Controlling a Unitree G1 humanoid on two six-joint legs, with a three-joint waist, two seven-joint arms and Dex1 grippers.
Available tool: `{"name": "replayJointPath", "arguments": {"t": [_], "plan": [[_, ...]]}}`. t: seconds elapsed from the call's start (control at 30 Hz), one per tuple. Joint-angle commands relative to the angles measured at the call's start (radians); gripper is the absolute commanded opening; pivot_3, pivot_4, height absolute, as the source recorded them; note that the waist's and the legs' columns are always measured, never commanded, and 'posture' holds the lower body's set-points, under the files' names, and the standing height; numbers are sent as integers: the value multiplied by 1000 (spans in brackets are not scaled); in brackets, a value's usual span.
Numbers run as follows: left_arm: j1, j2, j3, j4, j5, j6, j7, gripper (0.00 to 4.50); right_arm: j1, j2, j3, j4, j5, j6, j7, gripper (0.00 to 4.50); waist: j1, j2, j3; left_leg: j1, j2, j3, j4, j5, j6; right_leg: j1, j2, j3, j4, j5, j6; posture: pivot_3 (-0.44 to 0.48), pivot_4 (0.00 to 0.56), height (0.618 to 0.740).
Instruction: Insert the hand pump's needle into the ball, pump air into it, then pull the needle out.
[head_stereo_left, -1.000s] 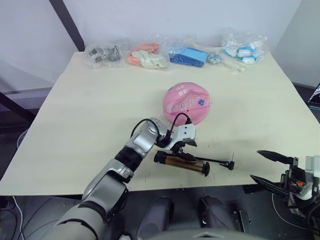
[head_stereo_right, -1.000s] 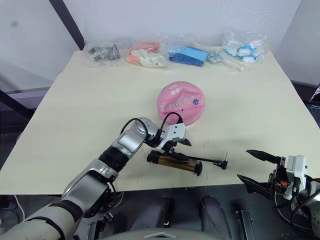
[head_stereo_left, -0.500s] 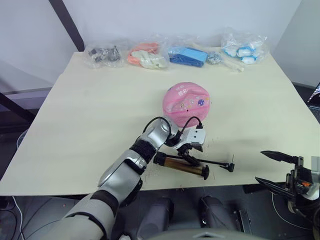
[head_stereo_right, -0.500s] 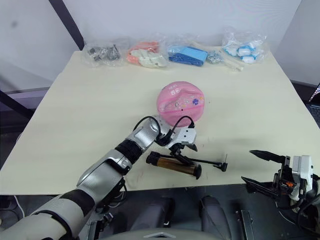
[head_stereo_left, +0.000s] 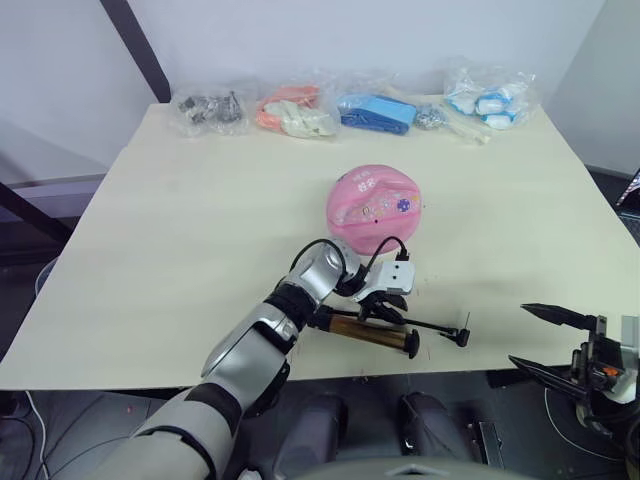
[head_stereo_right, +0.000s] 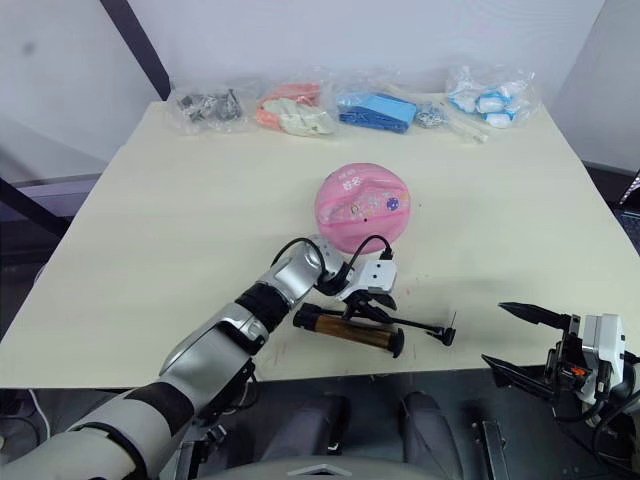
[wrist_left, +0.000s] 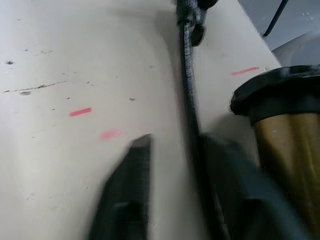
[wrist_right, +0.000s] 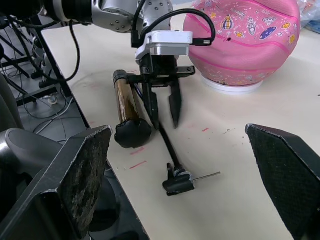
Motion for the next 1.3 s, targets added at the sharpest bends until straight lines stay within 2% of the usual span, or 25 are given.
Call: {"name": "replayJointPath", "arguments": {"t": [0.03, 0.23, 0.47, 0.7, 0.83, 1.03, 1.3], "plan": [[44, 26, -12, -71, 3, 34, -22, 147, -2, 6, -8, -30, 6, -18, -5, 4500, 0, 0, 0, 0, 0, 0, 0, 0, 0, 0, 0, 0, 0, 0, -1, 0, 150, 740], [97, 48, 36, -194, -35, 109, 29, 147, -7, 20, 11, -36, -2, -7, -27, 4500, -3, 0, 0, 0, 0, 0, 0, 0, 0, 0, 0, 0, 0, 0, -1, 0, 150, 740], [177, 49, 171, -441, -155, 341, 142, 147, 0, 49, 18, -107, 25, 76, -121, 4500, 0, 0, 0, 0, 0, 0, 0, 0, 0, 0, 0, 0, 1, 0, -1, 0, 150, 740], [293, 44, 288, -726, -280, 528, 285, 147, -24, 159, 61, -256, 106, 265, -400, 4500, 1, 1, 0, 0, 1, 0, 0, 0, 0, -1, -5, 1, 1, 1, -1, 0, 150, 740], [348, 57, 298, -794, -303, 506, 332, 147, -80, 220, 97, -332, 151, 409, -630, 4500, 2, 1, -1, 0, 1, 0, 0, 0, 0, -1, -5, 1, 1, 1, -1, 0, 150, 740], [401, 87, 286, -825, -308, 463, 401, 147, -183, 231, 102, -400, 352, 683, -910, 4500, 2, 1, -1, 0, 1, 0, 0, 0, -1, -1, -5, 1, 1, 1, -2, 0, 150, 740], [431, 130, 251, -853, -338, 419, 380, 147, -279, 147, 90, -355, 568, 912, -1033, 4500, 2, 1, -1, -1, 0, 0, 0, 0, 0, -1, -5, 1, 0, 1, -2, 0, 150, 740]]}}
